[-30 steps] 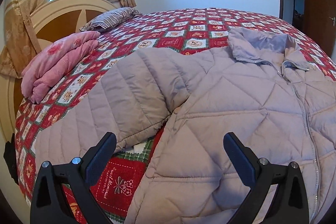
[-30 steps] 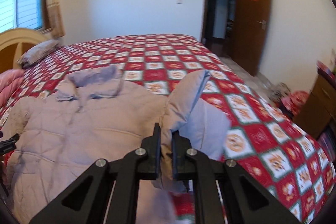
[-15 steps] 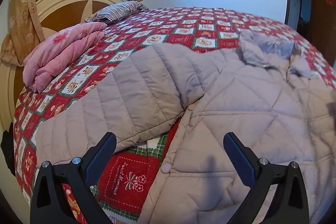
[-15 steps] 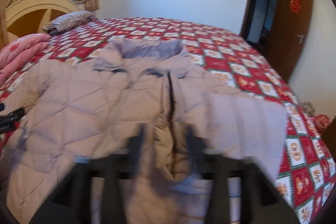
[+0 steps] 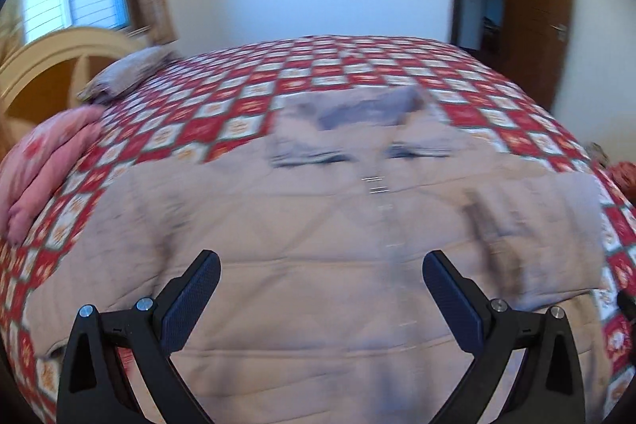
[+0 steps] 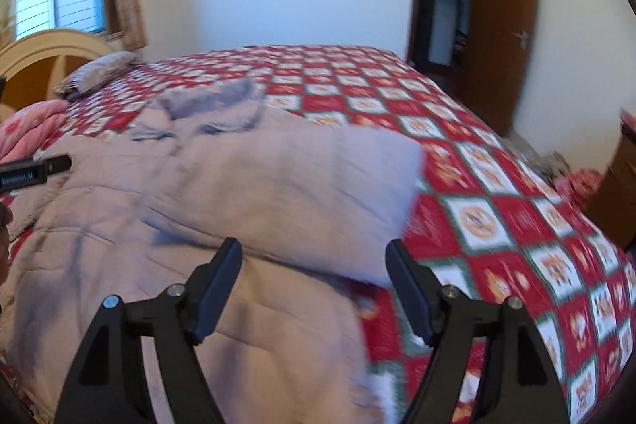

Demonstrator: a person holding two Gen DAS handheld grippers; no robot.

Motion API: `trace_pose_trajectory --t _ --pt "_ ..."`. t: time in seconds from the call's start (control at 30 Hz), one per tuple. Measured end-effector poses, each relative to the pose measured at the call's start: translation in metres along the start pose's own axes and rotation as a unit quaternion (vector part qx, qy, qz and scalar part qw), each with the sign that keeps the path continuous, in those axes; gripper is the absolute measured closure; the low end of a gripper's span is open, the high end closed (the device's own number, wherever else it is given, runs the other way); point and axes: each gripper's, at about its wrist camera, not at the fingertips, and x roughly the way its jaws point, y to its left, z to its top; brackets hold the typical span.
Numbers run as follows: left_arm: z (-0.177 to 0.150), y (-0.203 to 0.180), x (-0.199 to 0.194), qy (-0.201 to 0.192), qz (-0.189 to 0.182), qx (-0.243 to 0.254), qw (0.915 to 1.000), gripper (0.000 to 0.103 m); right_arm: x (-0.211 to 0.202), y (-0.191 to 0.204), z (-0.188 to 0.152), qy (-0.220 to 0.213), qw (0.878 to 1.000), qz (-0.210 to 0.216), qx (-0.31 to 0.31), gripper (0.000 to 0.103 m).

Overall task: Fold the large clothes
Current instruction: 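Fold the sleeve across the jacket body with the right gripper while the left gripper grasps the other sleeve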

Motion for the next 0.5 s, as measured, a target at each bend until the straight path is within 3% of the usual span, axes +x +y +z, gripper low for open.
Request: trace_pose_trajectory --t 0.27,0.33,0.4,0.5 --pt "0.013 -0.098 0.028 0.041 -0.115 0.032 0.9921 0.003 -0.002 -0.028 -0.018 0.004 1.0 -0.004 0.022 0.025" --pt "0.011 -0.114 0.038 0.058 -0.126 0.038 0.9896 0.018 -0.004 -0.032 -0.022 0.001 1.0 -0.006 0.023 0.025" --pt "0.005 -0.128 0.053 0.087 -0.144 0.043 0.9848 0.051 -0.005 -0.037 -0.027 0.001 1.0 -0.007 0.028 0.025" --pt "0.0 -0.132 0.059 0.096 -0.16 0.037 0.9817 0.078 -0.003 -0.043 -0.032 0.004 0.999 -0.007 0.036 0.025"
